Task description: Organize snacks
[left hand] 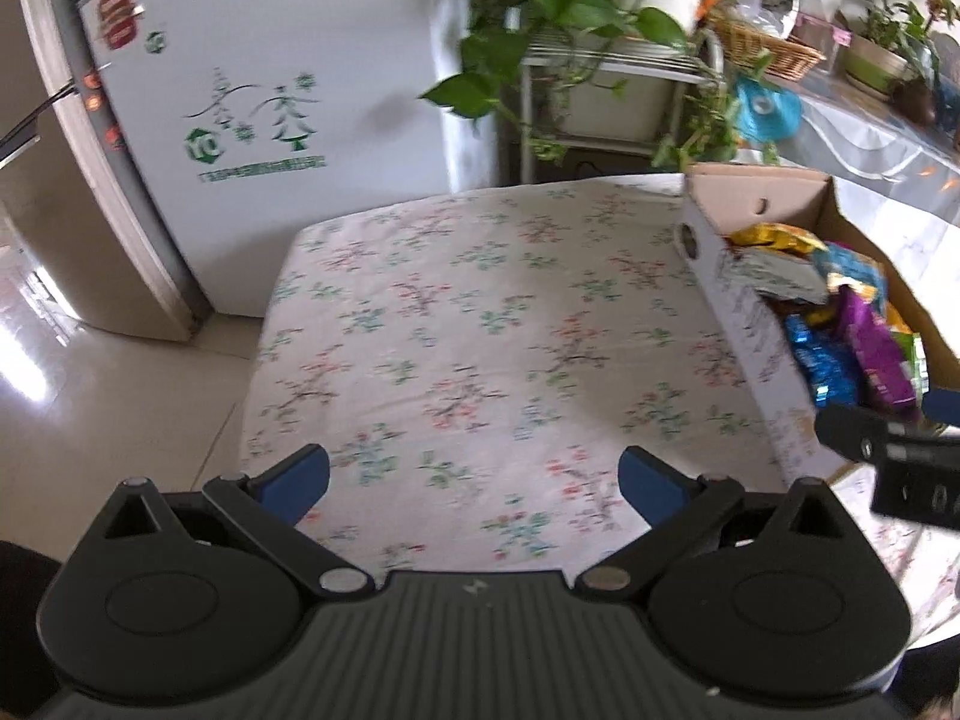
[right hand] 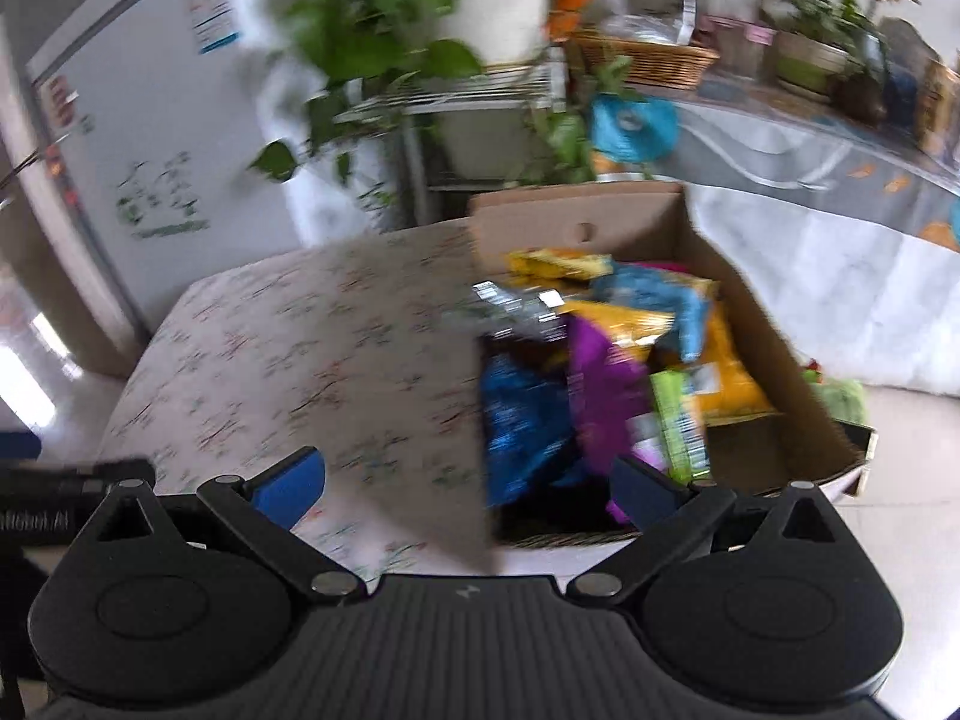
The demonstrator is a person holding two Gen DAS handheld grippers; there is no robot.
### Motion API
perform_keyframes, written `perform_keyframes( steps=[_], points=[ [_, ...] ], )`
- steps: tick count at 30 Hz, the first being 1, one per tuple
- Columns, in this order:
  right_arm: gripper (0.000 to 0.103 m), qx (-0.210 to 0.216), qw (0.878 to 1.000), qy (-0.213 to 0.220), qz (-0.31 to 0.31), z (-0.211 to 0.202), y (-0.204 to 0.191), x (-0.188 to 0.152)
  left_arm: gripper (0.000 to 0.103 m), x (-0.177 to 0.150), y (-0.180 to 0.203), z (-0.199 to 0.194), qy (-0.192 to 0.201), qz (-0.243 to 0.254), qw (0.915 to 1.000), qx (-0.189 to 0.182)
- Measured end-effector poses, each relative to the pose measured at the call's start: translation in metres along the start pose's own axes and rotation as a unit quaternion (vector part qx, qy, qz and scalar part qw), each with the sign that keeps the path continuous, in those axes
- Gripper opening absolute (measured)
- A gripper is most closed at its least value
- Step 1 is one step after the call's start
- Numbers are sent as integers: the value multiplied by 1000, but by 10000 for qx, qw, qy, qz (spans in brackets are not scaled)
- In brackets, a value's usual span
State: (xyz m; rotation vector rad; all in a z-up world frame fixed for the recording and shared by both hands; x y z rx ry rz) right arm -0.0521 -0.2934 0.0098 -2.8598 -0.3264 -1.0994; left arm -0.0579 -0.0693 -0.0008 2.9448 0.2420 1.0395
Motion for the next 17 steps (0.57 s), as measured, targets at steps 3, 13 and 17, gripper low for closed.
perform_keyframes(
  steps=[3,13,17],
  points=[
    [103,213,9995,-8,-221,2,-24,-6,102,-3,-23,6,-75,-195,9998,61],
    [103,685,9956,-379,-510,32,-78,-24,102,-11,-63,17,-245,-261,9993,40],
    [103,742,9936,-552,-653,52,-92,-29,102,-9,-72,25,-370,-262,9990,-12]
  ],
)
Point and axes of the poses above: each gripper's, at about its wrist camera, not at the fingertips, and z roughly the way its jaws point, y to its right, x to its top, the point moved 5 cm from there along z, roughly the way its jaws point, and after that the axes turned 12 degrees about -z, right-handed, at the moved point
